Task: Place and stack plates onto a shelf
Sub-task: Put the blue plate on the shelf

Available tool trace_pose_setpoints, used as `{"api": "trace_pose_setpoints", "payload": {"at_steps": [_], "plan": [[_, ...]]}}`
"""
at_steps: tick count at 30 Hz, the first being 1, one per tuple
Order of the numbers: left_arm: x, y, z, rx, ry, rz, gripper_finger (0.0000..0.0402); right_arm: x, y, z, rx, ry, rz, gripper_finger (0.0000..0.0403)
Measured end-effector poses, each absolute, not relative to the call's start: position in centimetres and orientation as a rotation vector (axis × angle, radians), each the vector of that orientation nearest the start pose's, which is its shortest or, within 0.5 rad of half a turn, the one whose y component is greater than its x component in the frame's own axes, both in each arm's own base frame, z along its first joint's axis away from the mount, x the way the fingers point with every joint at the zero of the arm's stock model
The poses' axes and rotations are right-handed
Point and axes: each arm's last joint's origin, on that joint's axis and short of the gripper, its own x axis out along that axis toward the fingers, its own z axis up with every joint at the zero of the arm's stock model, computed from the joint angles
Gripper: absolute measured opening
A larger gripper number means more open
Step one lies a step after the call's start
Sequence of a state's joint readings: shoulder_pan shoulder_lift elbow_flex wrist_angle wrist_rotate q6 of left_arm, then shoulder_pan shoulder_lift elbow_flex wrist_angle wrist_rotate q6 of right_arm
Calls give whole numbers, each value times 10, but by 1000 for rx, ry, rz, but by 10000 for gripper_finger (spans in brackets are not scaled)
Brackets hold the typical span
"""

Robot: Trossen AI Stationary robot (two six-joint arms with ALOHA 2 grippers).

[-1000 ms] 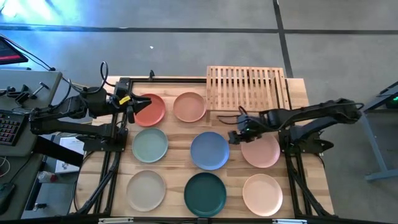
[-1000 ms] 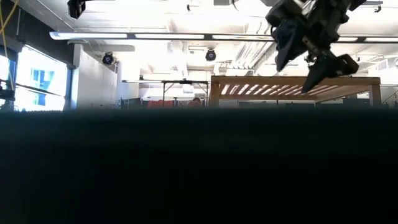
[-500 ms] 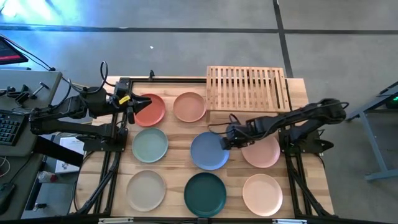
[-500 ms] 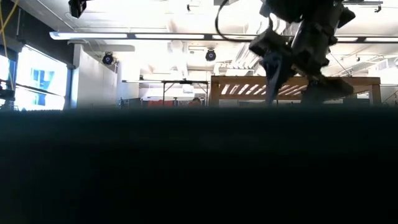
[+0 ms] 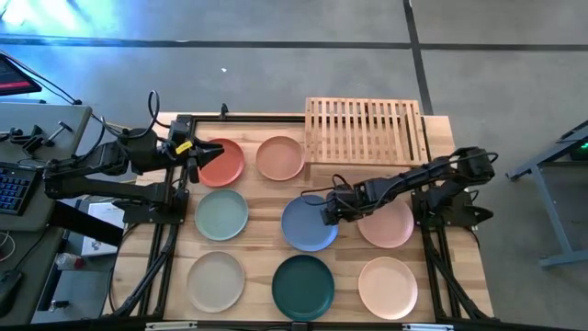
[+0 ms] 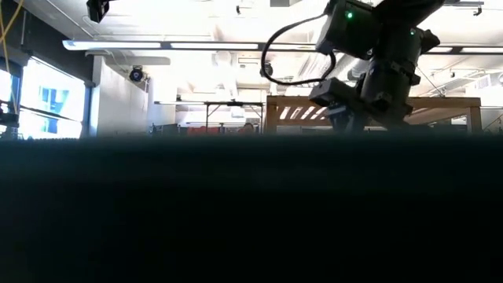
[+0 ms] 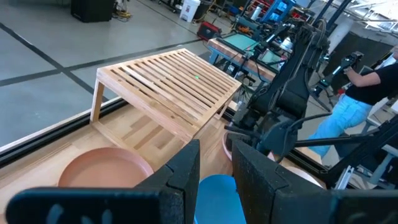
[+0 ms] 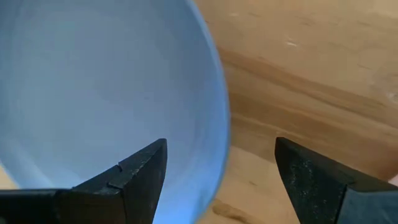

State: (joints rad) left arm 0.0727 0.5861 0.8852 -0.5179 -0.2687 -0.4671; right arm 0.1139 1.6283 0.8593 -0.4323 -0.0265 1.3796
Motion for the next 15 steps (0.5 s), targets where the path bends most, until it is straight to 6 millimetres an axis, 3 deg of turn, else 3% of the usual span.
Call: {"api": "trace_pose_setpoints", "payload": {"at_steps": [10,15], "plan": [[109,16,358,-439,136,385,83,289,33,144,1138,1060,-724,275],[109,16,358,-439,136,385,83,290,33,144,1144,1057,-719,240]]}}
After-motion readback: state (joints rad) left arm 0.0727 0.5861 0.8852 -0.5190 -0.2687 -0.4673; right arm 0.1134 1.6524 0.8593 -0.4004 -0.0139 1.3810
